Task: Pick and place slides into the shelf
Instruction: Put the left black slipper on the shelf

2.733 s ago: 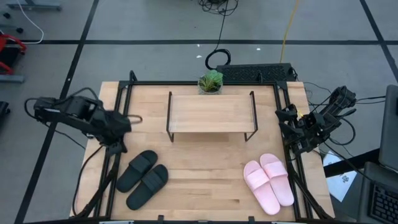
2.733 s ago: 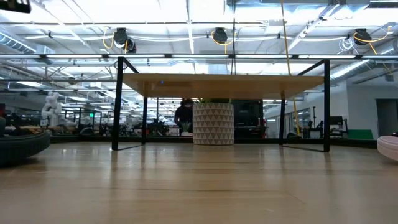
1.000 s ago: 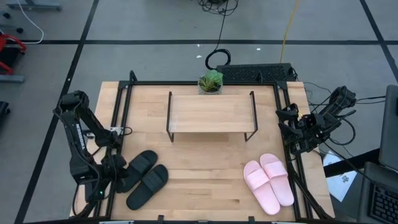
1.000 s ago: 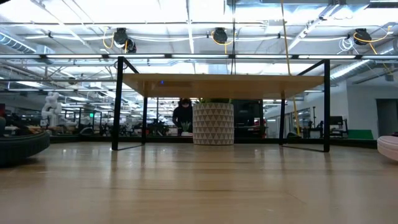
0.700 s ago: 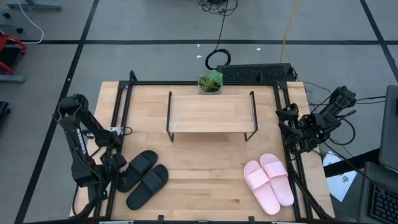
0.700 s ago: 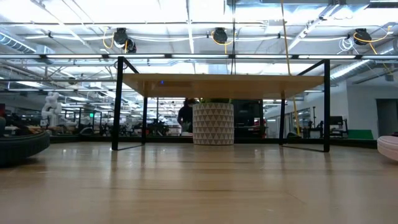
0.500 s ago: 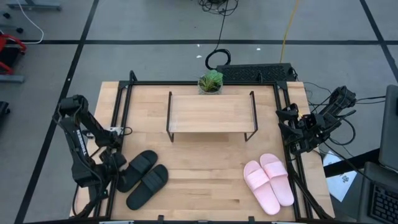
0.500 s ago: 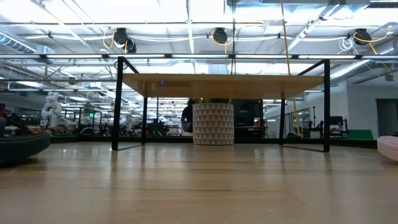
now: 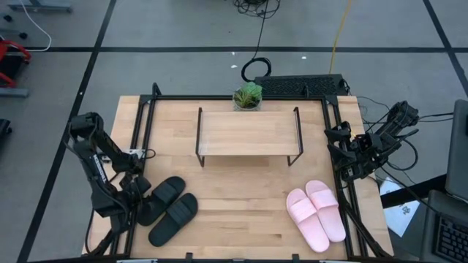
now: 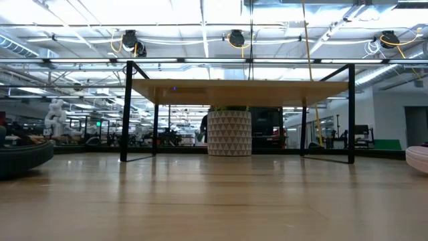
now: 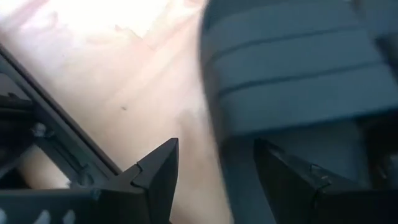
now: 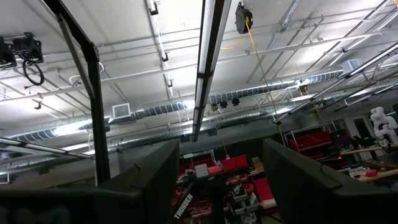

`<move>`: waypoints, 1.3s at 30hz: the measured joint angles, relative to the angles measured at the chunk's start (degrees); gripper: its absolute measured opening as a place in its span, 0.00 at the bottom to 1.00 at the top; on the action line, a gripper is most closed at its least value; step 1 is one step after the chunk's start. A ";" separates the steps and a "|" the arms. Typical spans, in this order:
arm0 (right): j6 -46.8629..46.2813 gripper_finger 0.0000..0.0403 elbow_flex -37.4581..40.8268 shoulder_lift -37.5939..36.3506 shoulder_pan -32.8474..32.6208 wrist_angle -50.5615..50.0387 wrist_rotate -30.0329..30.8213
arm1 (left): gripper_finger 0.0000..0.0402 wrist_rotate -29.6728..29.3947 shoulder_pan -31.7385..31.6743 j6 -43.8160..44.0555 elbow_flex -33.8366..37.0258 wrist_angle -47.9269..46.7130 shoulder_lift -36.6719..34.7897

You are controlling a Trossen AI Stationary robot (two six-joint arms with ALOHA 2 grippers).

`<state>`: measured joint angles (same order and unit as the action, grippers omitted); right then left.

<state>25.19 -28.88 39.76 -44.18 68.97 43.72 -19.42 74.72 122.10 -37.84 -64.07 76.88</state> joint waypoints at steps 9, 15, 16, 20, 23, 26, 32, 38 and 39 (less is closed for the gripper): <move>-0.02 0.54 0.00 -0.01 0.01 0.00 0.00 | 0.52 -5.92 -2.97 -0.35 5.63 8.14 0.00; -0.02 0.54 0.00 0.01 0.00 0.01 3.03 | 0.50 -13.92 -6.31 -0.53 9.17 15.96 0.00; -0.04 0.54 0.00 -0.01 0.00 -0.01 4.53 | 0.48 -14.97 -6.98 -0.95 9.83 17.28 0.00; 0.03 0.54 0.00 -0.01 0.02 -0.02 9.31 | 0.33 -19.62 -9.35 -4.41 11.92 22.70 0.00; 0.11 0.54 0.00 -0.01 0.02 0.01 10.25 | 0.17 -22.64 -10.56 -7.46 13.36 26.79 0.00; 0.12 0.54 0.00 -0.01 0.02 0.02 10.24 | 0.04 -23.90 -11.16 -9.34 14.36 29.32 -0.02; 0.02 0.54 0.00 -0.01 0.02 0.04 10.25 | 0.01 -24.44 -11.13 -8.46 14.49 29.66 -0.07; 0.00 0.54 0.00 -0.01 0.02 0.05 10.23 | 0.01 -27.17 -11.17 -7.52 14.51 29.81 -0.09; -0.02 0.54 0.00 -0.01 0.02 0.04 10.25 | 0.01 -27.19 -11.17 -7.51 14.51 29.80 -0.09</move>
<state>25.17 -28.88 39.75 -44.16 69.01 53.97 -46.61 63.55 114.60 -23.33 -34.27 76.79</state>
